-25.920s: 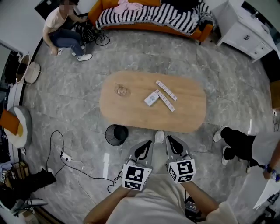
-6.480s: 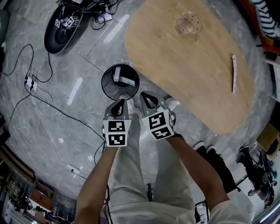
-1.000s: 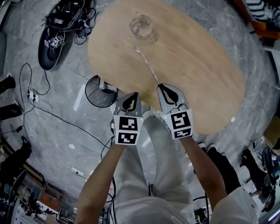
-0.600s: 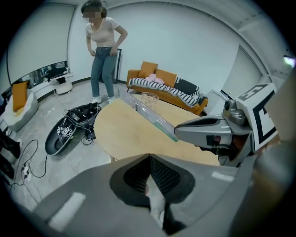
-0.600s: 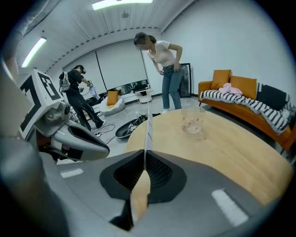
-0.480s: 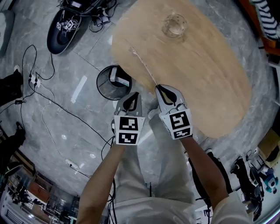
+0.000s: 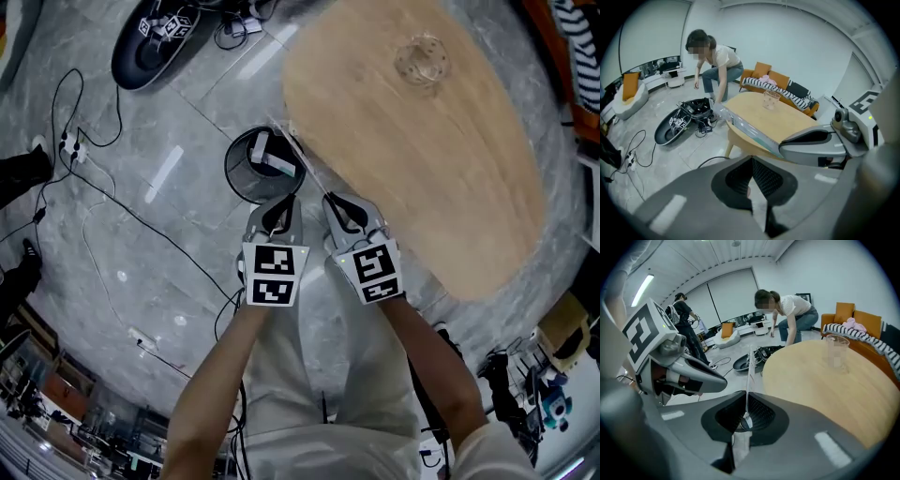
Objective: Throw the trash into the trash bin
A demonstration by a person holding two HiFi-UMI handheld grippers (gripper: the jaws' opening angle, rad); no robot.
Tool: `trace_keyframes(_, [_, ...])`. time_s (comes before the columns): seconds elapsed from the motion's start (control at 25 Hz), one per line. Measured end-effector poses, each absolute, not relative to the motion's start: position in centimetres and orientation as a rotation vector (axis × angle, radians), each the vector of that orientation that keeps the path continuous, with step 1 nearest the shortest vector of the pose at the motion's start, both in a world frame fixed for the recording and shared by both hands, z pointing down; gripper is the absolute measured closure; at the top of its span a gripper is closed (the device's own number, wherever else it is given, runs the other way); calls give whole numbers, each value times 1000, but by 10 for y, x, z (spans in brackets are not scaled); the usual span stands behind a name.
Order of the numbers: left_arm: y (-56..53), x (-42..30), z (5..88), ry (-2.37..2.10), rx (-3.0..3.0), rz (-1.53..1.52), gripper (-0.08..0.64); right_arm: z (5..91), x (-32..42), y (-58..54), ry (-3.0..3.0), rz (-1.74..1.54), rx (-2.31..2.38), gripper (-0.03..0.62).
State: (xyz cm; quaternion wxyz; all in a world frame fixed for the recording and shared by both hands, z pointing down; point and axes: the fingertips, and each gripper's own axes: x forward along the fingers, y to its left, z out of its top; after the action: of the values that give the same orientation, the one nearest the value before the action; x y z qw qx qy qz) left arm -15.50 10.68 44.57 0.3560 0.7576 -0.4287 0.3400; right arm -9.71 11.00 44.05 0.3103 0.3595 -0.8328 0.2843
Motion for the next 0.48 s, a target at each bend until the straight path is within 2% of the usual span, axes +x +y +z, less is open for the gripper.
trace_keyframes(0.48, [129, -210, 500, -1122, 1889, 879, 560, 509, -147, 142, -2144, 800, 855, 549])
